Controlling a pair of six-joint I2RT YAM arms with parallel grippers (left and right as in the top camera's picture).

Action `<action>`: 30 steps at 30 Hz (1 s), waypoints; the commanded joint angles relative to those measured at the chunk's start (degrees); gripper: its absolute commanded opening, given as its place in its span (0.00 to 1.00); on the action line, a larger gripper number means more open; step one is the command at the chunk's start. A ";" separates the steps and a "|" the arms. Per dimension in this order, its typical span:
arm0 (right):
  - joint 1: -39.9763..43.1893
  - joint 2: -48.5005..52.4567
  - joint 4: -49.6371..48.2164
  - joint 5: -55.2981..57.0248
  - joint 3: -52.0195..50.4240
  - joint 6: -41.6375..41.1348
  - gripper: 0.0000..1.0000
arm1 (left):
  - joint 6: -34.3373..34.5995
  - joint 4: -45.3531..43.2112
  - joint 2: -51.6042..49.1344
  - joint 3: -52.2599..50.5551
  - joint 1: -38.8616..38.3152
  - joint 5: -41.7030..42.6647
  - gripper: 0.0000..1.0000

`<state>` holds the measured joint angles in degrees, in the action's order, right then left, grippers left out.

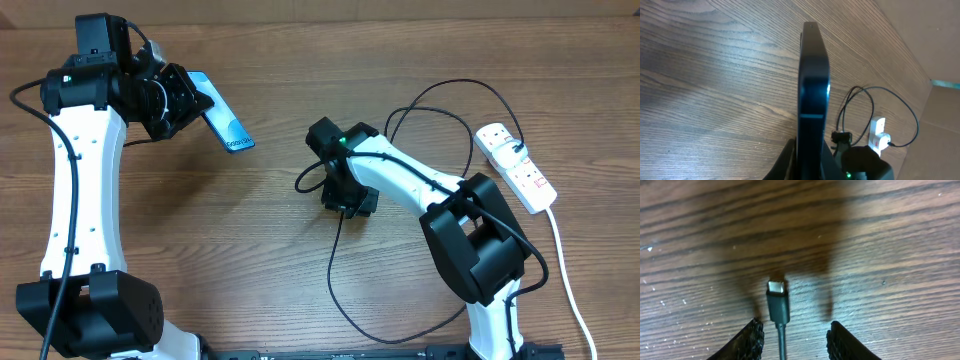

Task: Plug charger to phone and switch on socket
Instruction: 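Lower the right gripper and close it on the USB-C plug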

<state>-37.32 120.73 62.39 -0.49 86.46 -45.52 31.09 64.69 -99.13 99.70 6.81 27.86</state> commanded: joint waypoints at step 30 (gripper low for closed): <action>-1.84 -0.04 -2.71 3.85 -2.86 -2.47 0.42 | -1.55 -0.37 0.24 0.63 0.31 2.21 0.04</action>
<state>-39.40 120.73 60.53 2.98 85.30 -47.77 31.07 64.73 -99.13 99.70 6.81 27.86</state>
